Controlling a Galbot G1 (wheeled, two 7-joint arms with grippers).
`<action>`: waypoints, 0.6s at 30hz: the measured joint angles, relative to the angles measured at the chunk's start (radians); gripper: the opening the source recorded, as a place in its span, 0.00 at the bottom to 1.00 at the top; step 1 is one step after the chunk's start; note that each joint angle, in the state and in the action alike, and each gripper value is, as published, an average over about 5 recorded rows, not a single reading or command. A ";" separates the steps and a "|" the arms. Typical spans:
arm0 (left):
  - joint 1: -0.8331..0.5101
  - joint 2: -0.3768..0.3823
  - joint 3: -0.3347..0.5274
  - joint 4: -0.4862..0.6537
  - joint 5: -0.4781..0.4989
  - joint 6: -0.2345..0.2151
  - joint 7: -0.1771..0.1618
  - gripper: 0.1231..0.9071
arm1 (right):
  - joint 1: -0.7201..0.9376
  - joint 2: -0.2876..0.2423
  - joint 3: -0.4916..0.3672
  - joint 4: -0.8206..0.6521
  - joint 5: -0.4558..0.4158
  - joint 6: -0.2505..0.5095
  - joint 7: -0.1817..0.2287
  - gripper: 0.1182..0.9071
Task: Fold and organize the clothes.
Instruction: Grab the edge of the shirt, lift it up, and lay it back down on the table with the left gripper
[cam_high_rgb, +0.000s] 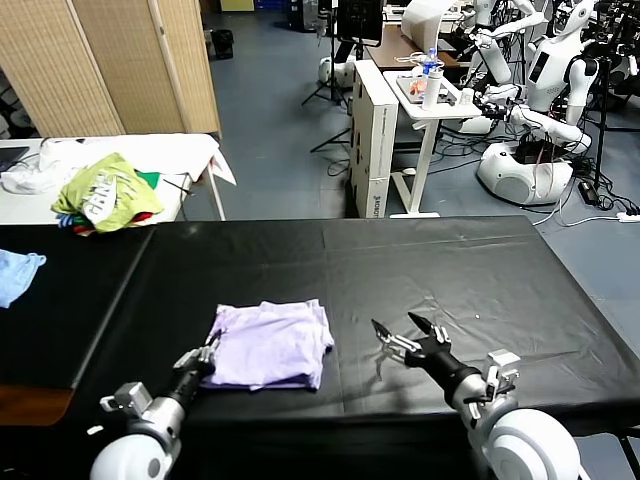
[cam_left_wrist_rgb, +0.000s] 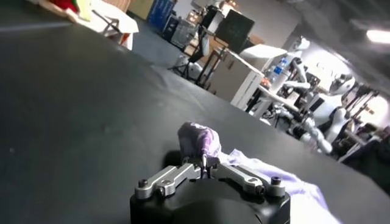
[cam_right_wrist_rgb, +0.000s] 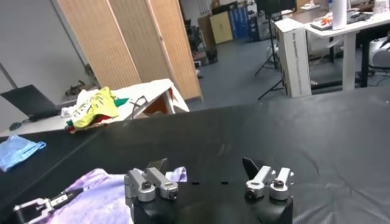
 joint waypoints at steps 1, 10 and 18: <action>0.004 0.012 -0.007 -0.006 0.001 0.000 -0.004 0.07 | 0.002 0.001 -0.003 -0.002 -0.001 0.000 0.000 1.00; 0.061 0.161 -0.109 -0.087 -0.048 0.007 -0.027 0.07 | 0.028 0.016 -0.040 -0.025 -0.011 0.001 0.003 1.00; 0.143 0.326 -0.287 -0.142 -0.111 -0.001 -0.024 0.07 | 0.059 0.026 -0.076 -0.044 -0.011 0.002 0.004 1.00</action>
